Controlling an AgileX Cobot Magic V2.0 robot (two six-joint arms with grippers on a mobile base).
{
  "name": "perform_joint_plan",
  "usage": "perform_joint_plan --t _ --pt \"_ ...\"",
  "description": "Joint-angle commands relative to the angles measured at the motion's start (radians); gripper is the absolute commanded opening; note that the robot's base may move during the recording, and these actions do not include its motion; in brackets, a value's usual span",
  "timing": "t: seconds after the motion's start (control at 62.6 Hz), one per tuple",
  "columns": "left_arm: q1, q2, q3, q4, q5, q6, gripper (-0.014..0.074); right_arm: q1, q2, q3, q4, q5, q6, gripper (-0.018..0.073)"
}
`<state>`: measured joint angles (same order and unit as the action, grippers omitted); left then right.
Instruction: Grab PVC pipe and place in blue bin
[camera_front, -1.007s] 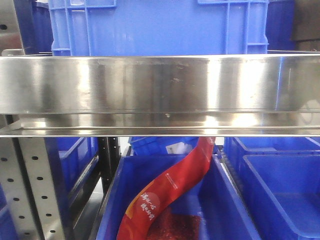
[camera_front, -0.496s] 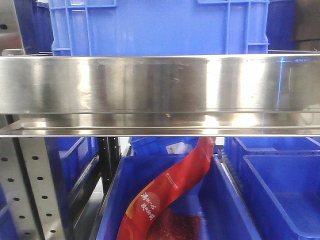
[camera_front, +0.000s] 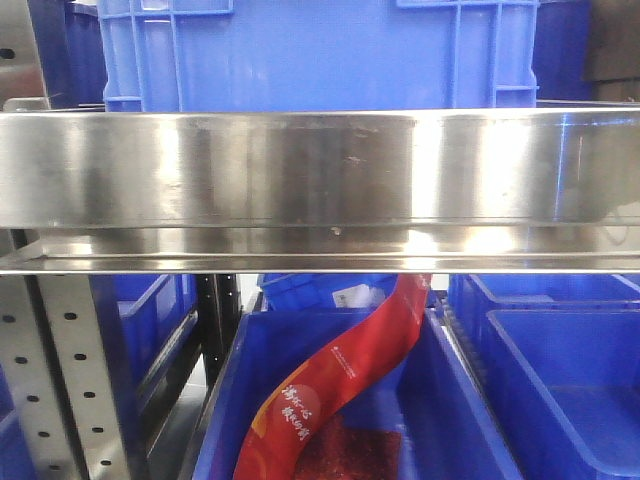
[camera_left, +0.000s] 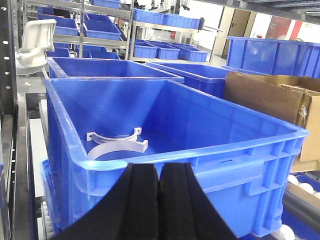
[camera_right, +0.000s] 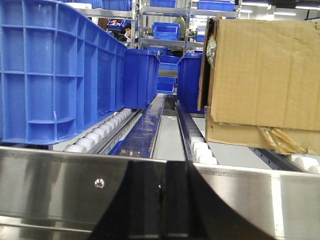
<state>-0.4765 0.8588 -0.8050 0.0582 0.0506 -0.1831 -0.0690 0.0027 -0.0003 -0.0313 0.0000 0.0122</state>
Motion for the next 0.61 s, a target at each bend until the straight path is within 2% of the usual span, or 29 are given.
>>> perform_joint_plan --t 0.0,0.496,0.591 --pt "-0.007 -0.007 0.001 -0.001 -0.02 -0.005 -0.0111 -0.007 -0.003 0.0 0.003 -0.031 -0.006 -0.0169" --pt "-0.007 -0.007 0.003 -0.001 -0.02 -0.005 -0.0111 -0.007 -0.003 0.0 0.003 -0.031 -0.006 -0.0169" --pt "-0.001 -0.031 0.069 0.029 -0.021 -0.005 -0.0111 -0.007 -0.003 0.0 0.003 -0.031 -0.006 -0.0169"
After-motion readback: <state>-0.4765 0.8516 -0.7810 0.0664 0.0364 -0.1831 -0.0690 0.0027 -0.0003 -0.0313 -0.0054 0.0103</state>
